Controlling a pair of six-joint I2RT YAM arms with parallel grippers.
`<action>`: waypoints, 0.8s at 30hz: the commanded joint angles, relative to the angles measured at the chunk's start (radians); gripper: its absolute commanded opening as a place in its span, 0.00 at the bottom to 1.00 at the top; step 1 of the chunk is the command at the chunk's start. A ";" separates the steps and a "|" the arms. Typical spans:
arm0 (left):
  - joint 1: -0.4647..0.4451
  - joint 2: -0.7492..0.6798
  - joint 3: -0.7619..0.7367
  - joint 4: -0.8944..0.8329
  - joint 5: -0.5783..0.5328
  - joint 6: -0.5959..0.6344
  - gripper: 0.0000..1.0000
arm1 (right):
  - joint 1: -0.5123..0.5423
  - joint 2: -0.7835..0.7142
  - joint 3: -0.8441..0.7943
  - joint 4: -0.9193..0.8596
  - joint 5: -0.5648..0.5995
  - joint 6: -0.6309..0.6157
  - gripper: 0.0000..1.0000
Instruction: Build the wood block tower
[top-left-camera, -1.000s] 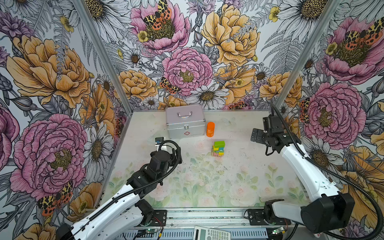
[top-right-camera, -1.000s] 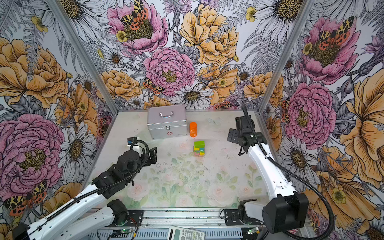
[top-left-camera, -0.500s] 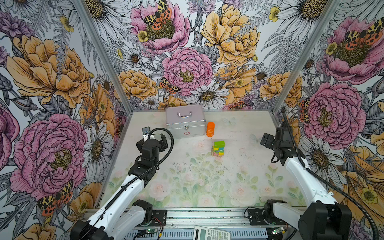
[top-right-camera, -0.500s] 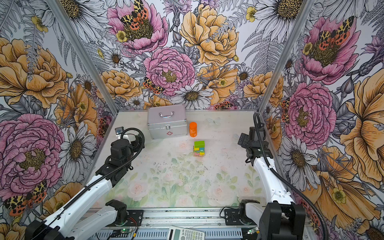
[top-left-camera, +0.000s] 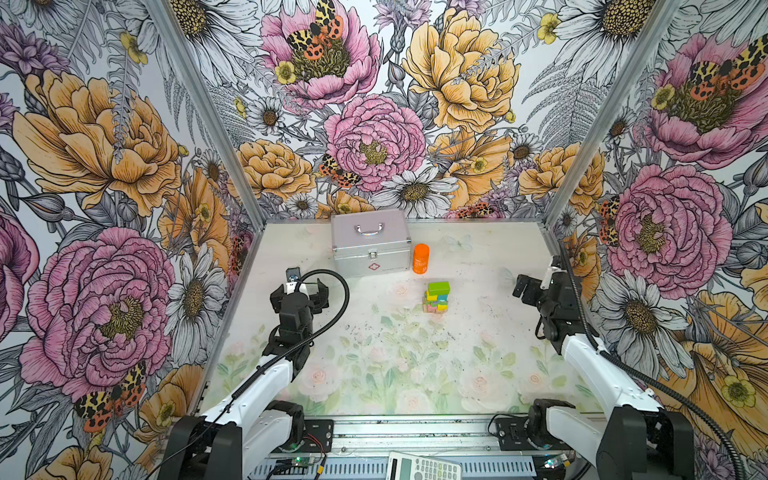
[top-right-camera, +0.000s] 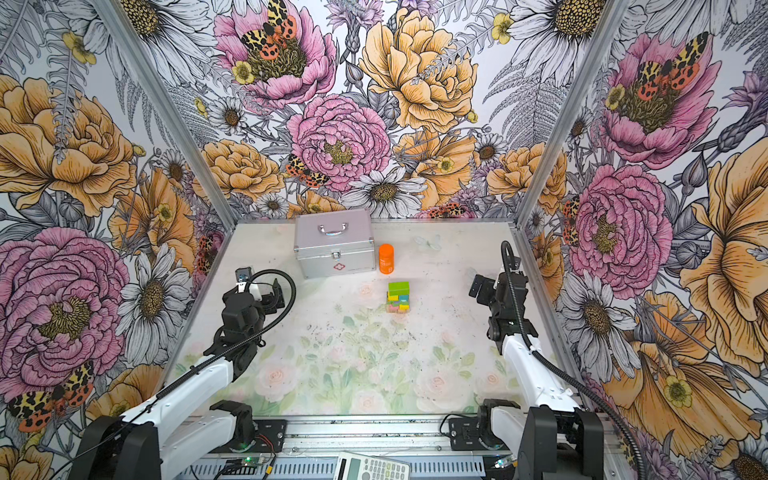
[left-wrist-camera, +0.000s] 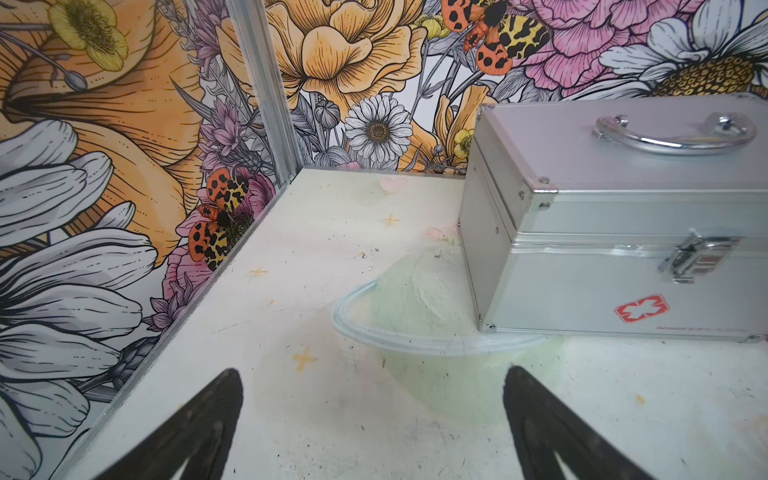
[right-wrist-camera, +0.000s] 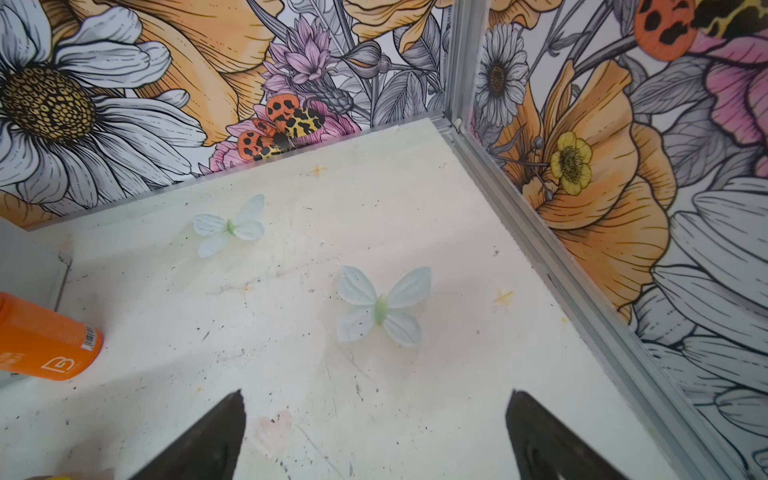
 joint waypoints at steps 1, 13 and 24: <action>0.032 0.029 -0.010 0.140 0.103 0.009 0.99 | -0.004 -0.011 -0.031 0.151 -0.030 -0.020 1.00; 0.113 0.136 0.024 0.192 0.117 -0.058 0.99 | 0.138 -0.138 -0.019 0.059 0.196 -0.045 1.00; 0.086 0.030 -0.030 0.200 0.042 -0.142 0.99 | 0.416 -0.136 0.056 -0.085 0.337 -0.029 1.00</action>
